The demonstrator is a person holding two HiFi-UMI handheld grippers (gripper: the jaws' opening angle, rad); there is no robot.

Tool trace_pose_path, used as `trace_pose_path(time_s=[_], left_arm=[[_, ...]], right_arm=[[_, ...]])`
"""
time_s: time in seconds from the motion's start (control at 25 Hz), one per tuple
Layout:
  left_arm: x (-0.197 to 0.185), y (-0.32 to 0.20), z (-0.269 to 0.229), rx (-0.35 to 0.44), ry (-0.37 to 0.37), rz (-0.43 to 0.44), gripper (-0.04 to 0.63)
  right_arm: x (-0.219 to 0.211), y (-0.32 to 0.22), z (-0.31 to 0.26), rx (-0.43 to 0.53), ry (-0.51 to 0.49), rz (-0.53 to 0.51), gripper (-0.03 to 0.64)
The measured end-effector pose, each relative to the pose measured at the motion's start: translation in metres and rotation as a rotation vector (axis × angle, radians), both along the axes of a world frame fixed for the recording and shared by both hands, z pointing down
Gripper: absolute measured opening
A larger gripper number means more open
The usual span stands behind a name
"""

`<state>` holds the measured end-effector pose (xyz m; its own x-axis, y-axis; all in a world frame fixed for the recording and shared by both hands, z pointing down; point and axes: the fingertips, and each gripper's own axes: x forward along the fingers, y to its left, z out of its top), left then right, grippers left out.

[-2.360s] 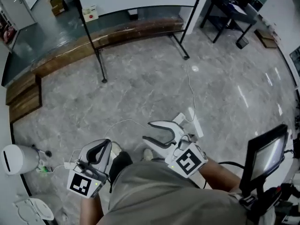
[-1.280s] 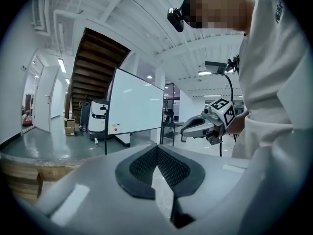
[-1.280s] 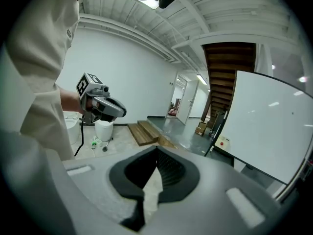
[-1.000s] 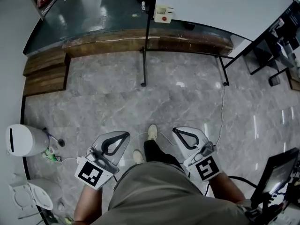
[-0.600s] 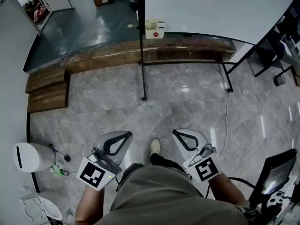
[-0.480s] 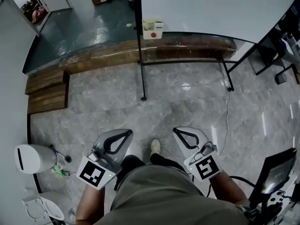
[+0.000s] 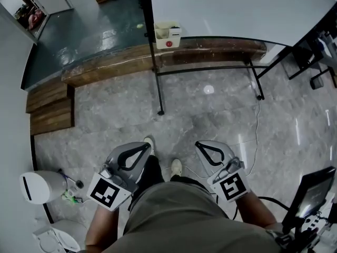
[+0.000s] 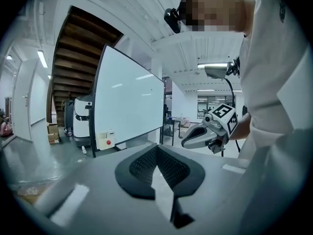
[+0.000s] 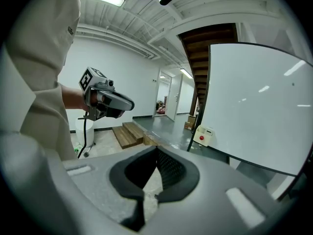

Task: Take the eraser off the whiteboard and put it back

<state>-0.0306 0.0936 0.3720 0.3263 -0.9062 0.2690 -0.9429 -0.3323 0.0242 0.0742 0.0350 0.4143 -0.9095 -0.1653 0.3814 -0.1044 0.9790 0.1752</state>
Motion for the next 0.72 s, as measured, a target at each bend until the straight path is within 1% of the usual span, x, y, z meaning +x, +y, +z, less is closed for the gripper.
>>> trace_pose_path(time_s=[0.16, 0.36, 0.6, 0.72], left_arm=[[-0.029, -0.034, -0.001, 0.012, 0.019, 0.055, 0.005], [-0.075, -0.074, -0.008, 0.028, 0.024, 0.127, 0.005], [-0.127, -0.104, -0.012, 0.043, 0.033, 0.211, 0.005], [-0.147, -0.115, -0.006, 0.047, 0.028, 0.258, 0.006]], right_arm=[[-0.029, -0.029, -0.002, -0.001, 0.019, 0.055, 0.003], [-0.080, -0.058, -0.013, 0.017, 0.025, 0.099, 0.003], [-0.133, -0.078, -0.021, 0.025, 0.036, 0.168, 0.002], [-0.151, -0.084, -0.022, 0.034, 0.028, 0.217, 0.003]])
